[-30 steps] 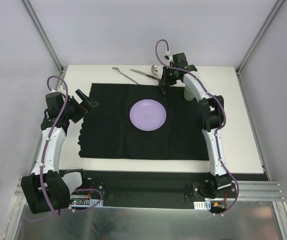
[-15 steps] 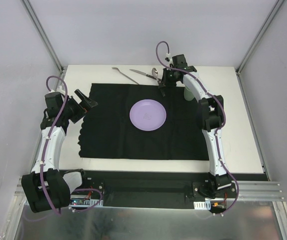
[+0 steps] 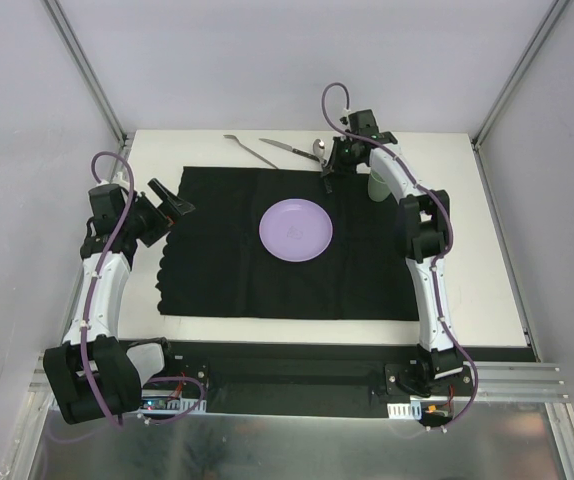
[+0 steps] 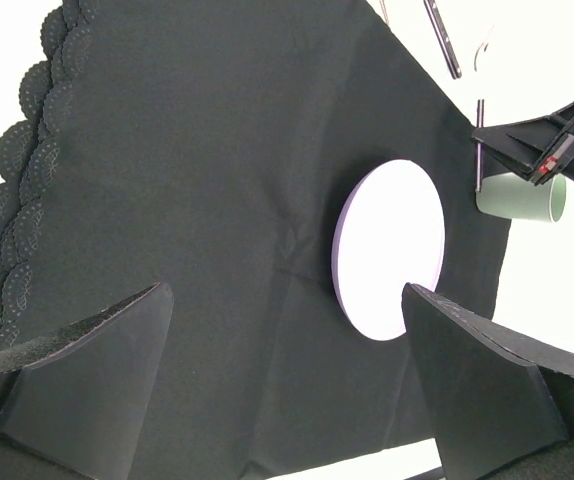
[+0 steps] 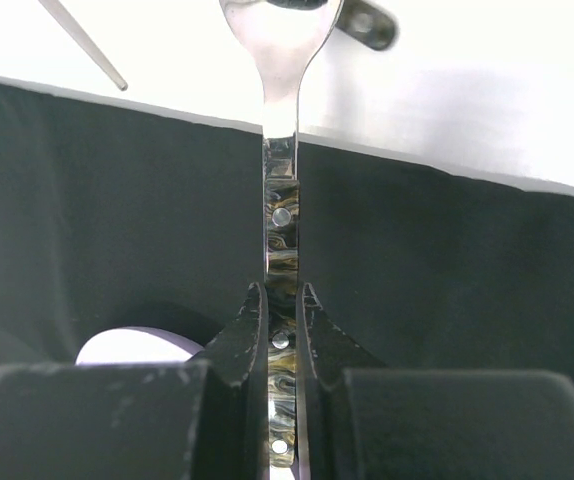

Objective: Set the dinner table for one person
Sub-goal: Place the spoon on the napkin.

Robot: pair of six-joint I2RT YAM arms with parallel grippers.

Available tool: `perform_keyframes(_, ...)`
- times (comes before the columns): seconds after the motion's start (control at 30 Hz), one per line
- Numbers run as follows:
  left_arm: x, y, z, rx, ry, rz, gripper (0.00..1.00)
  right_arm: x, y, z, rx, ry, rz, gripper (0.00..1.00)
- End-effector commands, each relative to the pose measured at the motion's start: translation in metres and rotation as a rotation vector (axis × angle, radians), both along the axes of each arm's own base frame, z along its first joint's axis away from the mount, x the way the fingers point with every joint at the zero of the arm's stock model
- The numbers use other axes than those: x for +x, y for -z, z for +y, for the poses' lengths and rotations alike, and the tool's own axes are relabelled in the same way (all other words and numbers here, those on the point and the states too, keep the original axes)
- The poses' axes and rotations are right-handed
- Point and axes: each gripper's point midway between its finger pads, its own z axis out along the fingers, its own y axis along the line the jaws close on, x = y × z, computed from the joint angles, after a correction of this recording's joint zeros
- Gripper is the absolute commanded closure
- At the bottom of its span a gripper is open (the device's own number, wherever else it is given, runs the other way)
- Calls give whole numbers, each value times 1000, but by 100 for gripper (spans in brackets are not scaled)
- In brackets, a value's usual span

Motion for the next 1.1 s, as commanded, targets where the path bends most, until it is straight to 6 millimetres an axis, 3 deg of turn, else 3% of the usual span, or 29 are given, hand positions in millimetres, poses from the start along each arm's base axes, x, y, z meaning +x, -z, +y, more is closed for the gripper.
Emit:
perform_keyframes(0.0, 4, -7, 0, 4, 28, -39, 1, 0, -10, -10, 26, 77, 39, 99)
perform_keyframes(1.07, 3, -4, 3, -3, 31, -36, 1, -36, 9, -36, -30, 46, 214, 99)
